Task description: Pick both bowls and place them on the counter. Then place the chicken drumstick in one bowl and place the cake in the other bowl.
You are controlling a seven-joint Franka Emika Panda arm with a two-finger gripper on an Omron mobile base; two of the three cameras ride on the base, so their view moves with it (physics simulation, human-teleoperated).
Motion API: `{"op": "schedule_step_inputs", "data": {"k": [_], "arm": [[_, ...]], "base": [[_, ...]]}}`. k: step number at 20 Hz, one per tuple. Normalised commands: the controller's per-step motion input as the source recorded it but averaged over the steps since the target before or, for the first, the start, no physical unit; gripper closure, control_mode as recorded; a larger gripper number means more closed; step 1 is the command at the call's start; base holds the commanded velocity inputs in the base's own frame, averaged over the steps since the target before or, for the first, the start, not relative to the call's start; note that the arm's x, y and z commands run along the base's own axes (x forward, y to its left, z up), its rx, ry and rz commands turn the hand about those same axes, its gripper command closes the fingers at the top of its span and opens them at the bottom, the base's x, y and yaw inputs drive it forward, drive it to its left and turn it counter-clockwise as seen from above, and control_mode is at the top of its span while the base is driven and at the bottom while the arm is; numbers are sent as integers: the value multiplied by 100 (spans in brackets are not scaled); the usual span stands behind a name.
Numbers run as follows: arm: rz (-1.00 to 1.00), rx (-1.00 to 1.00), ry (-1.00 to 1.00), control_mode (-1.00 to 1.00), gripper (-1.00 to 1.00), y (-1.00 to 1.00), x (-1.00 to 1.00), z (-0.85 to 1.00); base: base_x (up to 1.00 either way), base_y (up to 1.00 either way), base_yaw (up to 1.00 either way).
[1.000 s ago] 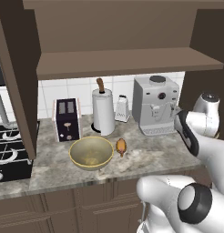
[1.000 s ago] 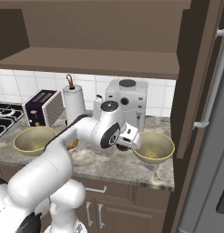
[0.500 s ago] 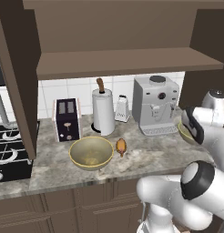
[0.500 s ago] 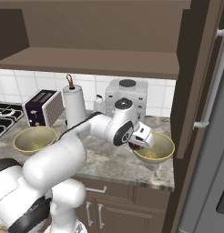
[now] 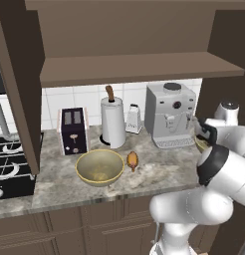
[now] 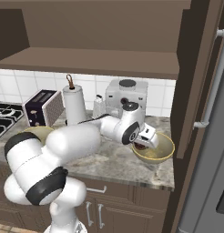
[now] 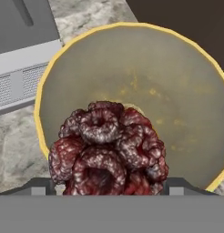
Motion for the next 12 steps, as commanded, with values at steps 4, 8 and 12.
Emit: {"op": "schedule_step_inputs", "data": {"k": [4, 8, 12], "arm": [[0, 1, 4, -100, 100, -28, 31, -18], [0, 3, 4, -100, 100, -29, 10, -18], [0, 3, 4, -100, 100, -28, 0, -23]], "base": [[0, 0, 0], [0, 0, 0], [0, 0, 0]]}}
